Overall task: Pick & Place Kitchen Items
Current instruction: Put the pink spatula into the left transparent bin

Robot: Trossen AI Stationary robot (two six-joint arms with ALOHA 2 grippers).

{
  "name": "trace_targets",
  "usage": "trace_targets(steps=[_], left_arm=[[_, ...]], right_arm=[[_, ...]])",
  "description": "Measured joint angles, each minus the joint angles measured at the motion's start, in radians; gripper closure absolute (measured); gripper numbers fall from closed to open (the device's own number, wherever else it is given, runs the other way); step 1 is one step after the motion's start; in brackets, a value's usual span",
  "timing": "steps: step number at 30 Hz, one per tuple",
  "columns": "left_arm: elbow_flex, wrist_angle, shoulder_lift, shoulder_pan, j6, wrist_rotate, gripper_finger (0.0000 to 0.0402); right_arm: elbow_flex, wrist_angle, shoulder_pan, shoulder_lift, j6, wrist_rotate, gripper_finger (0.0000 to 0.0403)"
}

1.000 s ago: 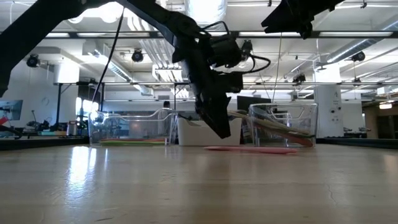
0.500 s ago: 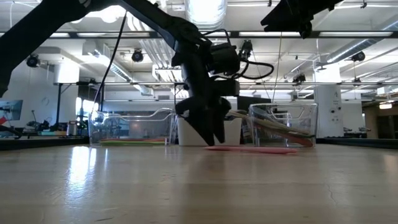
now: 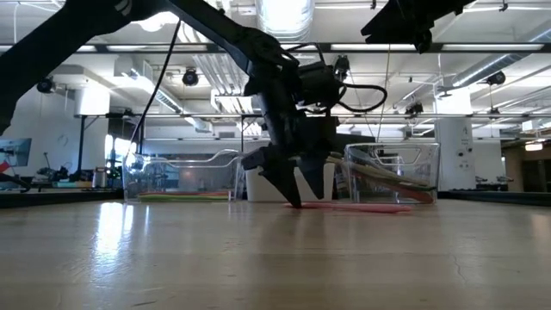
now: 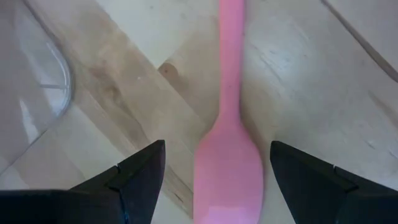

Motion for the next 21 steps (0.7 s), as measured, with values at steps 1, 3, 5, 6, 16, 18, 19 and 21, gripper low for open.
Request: trace_targets(steps=[1, 3, 5, 6, 16, 18, 19, 21], left_arm=[[0.008, -0.006, 0.008, 0.004, -0.007, 0.005, 0.0113], [0.018, -0.015, 0.024, 0.01, -0.01, 0.014, 0.0113], [0.02, -0.021, 0.04, 0.013, -0.012, 0.027, 0.0113], [0.021, -0.022, 0.047, 0.013, -0.019, 0.039, 0.0113], [0.02, -0.097, 0.13, 0.015, -0.167, 0.137, 0.0113], [0.02, -0.116, 0.143, 0.014, -0.199, 0.145, 0.0113], [0.02, -0.126, 0.143, 0.013, -0.213, 0.148, 0.0113], [0.018, -0.151, 0.143, 0.009, -0.233, 0.158, 0.0113]], right_arm=[[0.0, 0.0, -0.001, 0.0, 0.0, 0.0, 0.0267], [0.0, 0.0, -0.001, 0.0, -0.002, 0.0, 0.0264], [0.0, 0.0, -0.001, 0.0, -0.004, 0.0, 0.026], [0.0, 0.0, 0.0, 0.0, -0.005, 0.0, 0.0259], [0.0, -0.002, 0.0, 0.0, -0.016, -0.002, 0.0265], [0.0, -0.002, 0.0, 0.0, -0.016, -0.018, 0.0267], [0.0, -0.002, 0.0, 0.0, -0.016, -0.023, 0.0268], [0.0, -0.002, 0.0, 0.0, -0.016, -0.024, 0.0268]])
